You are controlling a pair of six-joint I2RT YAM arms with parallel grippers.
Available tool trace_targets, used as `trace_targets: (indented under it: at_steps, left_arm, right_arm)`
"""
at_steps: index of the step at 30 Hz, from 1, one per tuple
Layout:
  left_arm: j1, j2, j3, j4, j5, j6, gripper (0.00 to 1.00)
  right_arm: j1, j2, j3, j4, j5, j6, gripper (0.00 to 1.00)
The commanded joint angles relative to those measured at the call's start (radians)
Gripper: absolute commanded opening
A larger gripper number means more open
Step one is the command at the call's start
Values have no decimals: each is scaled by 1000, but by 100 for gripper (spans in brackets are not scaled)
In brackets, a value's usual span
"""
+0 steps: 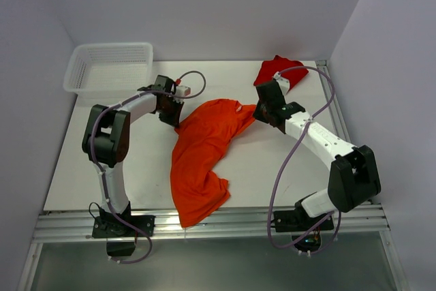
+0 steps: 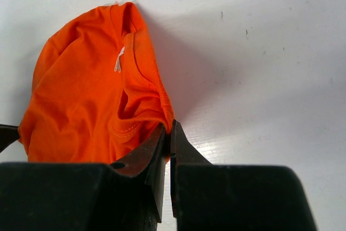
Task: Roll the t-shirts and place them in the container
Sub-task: Flatten the tshirt
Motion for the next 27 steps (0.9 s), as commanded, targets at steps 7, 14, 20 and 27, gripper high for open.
trace_targets:
  at_steps: [7,14,20,27]
  left_arm:
    - [-11,-29,80,-47,-147,34,0]
    - [44,-108,435,-200,-233,93,0]
    - [87,-171,628,-240,-265,105,0]
    - [159,-247,815,-240,-277,85,0]
  right_arm:
    - [-9,-70,49,-33,33,-38,0]
    - [-10,-179,145,-128,69,-73,0]
    - [-9,-271,273,-175,50,-147,0]
    - [-7,-328,461,-211,26,-237,0]
